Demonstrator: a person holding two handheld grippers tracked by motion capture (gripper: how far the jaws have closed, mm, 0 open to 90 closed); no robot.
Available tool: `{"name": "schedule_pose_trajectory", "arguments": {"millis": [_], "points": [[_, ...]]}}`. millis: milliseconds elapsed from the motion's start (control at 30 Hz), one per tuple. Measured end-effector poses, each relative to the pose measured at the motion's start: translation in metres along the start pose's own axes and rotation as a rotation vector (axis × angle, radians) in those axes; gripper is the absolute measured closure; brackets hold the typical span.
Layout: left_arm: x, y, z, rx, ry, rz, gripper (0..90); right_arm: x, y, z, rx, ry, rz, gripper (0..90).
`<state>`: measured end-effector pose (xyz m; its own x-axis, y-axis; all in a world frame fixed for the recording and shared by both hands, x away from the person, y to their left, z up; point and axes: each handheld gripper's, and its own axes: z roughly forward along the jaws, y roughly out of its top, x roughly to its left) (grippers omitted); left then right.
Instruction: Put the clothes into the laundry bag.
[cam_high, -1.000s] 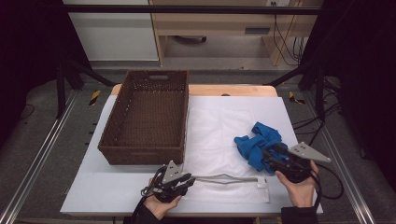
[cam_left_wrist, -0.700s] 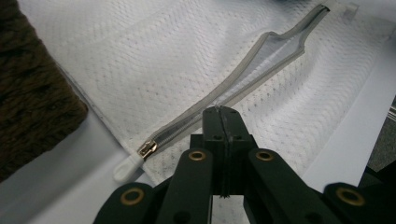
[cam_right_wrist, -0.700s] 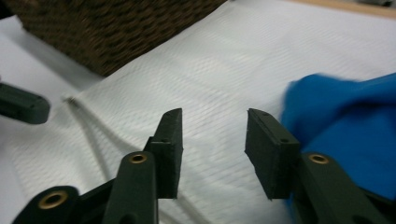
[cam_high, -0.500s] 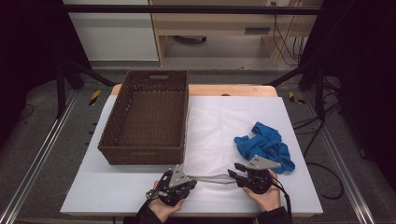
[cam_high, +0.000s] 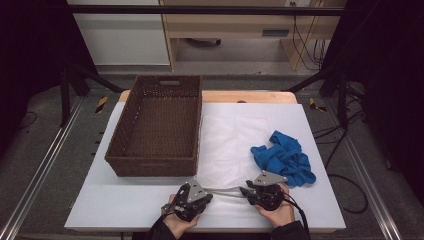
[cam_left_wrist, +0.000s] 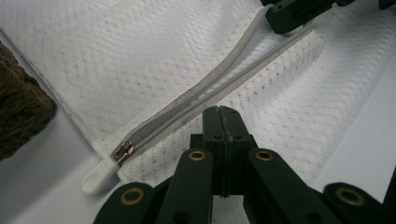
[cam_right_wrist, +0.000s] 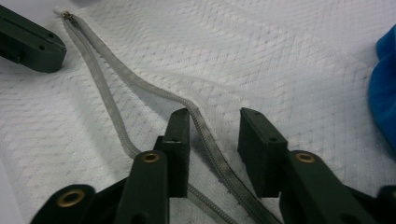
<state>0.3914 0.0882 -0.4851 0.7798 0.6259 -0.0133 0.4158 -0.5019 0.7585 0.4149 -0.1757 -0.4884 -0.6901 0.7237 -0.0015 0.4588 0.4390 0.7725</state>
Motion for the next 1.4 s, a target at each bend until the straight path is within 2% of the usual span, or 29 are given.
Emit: {"name": "schedule_pose_trajectory", "arguments": {"millis": [100, 167, 300, 400, 567, 800, 867, 967, 1000, 1133, 1167, 1233, 1267, 1400], "points": [[-0.001, 0.0, 0.0, -0.001, 0.004, 0.003, 90.0, -0.001, 0.0, 0.0, 0.001, -0.009, -0.003, 81.5], [-0.001, 0.0, 0.0, 0.002, 0.008, 0.009, 90.0, -0.002, 0.001, 0.0, 0.004, -0.017, -0.003, 88.5], [-0.002, 0.001, 0.001, 0.01, 0.01, 0.013, 90.0, -0.004, 0.004, -0.004, -0.003, -0.012, 0.01, 89.2], [-0.002, 0.001, 0.001, 0.012, 0.008, 0.01, 90.0, -0.004, 0.012, -0.01, -0.049, -0.026, 0.006, 89.3], [-0.001, 0.002, 0.001, 0.016, 0.0, 0.015, 89.4, -0.008, 0.021, -0.018, -0.128, -0.035, 0.041, 89.2], [-0.001, 0.006, 0.0, 0.027, -0.004, 0.022, 85.7, -0.011, 0.029, -0.015, -0.158, -0.032, 0.059, 89.3], [-0.001, 0.013, -0.004, 0.011, 0.01, 0.041, 84.3, -0.01, 0.03, -0.016, -0.16, -0.03, 0.051, 89.3], [0.002, 0.026, -0.013, -0.03, 0.026, 0.047, 80.2, -0.009, 0.031, -0.018, -0.166, -0.023, 0.038, 89.3], [0.003, 0.033, -0.015, -0.049, 0.05, 0.064, 77.5, -0.009, 0.031, -0.018, -0.168, -0.02, 0.042, 89.3], [0.006, 0.055, -0.015, -0.087, 0.099, 0.094, 63.6, -0.009, 0.032, -0.019, -0.177, -0.007, 0.046, 89.3], [0.006, 0.059, -0.013, -0.086, 0.099, 0.097, 59.4, -0.009, 0.032, -0.019, -0.175, -0.008, 0.042, 89.2], [0.005, 0.07, -0.006, -0.089, 0.094, 0.129, 53.6, -0.008, 0.033, -0.02, -0.173, -0.009, 0.038, 89.2], [0.003, 0.077, 0.001, -0.069, 0.086, 0.151, 52.0, -0.009, 0.033, -0.021, -0.175, -0.011, 0.039, 89.2], [-0.002, 0.09, 0.021, -0.018, 0.058, 0.171, 50.4, -0.011, 0.033, -0.025, -0.187, -0.008, 0.044, 89.2]]}}
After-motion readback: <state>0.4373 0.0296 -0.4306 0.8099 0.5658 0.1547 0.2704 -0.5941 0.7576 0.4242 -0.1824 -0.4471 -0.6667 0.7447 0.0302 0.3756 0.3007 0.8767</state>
